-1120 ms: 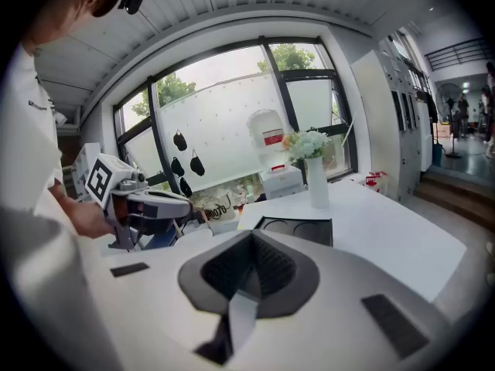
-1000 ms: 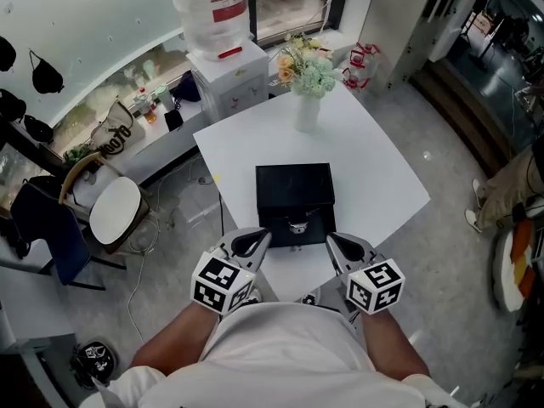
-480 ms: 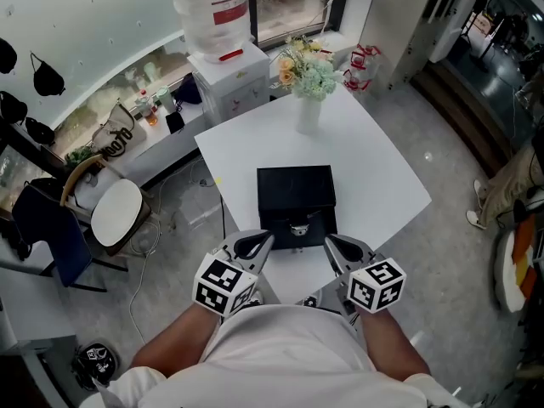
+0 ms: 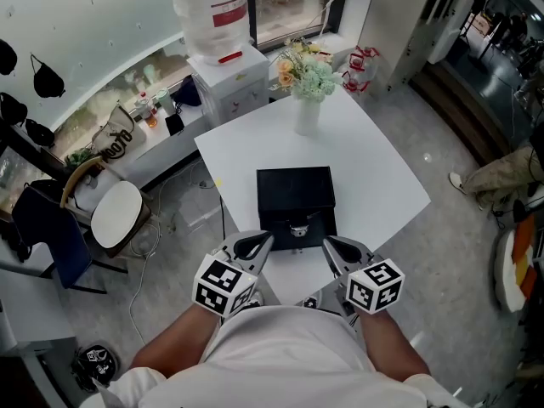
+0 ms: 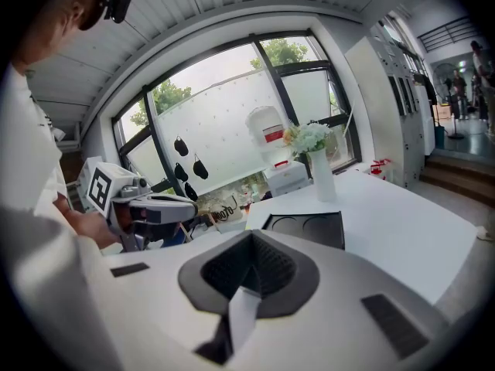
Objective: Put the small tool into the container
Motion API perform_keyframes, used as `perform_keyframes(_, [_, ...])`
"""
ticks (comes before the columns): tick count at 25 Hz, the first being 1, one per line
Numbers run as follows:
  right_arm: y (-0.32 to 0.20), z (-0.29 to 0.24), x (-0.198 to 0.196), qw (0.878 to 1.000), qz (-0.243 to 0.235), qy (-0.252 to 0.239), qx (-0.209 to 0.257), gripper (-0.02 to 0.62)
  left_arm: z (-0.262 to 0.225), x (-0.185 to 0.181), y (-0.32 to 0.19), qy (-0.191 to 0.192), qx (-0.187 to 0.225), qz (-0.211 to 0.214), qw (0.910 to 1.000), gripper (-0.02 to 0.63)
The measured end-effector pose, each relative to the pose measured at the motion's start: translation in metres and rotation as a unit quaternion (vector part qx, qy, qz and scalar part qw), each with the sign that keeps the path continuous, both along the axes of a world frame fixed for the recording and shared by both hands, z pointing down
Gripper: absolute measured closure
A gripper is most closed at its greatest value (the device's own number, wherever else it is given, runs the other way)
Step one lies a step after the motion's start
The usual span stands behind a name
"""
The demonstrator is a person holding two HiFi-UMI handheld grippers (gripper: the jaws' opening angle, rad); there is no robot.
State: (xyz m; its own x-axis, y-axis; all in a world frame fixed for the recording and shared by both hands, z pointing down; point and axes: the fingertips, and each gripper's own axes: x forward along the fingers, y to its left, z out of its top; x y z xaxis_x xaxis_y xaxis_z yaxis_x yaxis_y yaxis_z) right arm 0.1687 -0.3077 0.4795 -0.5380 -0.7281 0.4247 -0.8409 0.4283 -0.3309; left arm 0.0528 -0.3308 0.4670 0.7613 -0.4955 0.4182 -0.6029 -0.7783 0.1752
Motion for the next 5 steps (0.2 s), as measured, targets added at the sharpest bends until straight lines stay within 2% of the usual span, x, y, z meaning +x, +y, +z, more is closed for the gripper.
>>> perform_keyframes(5, [0.0013,0.0001,0.0010,1.000,0.001,0.000,-0.001,0.591,-0.0007,0.0008,0.0006,0.000,0.000,0.000,1.0000,0.598])
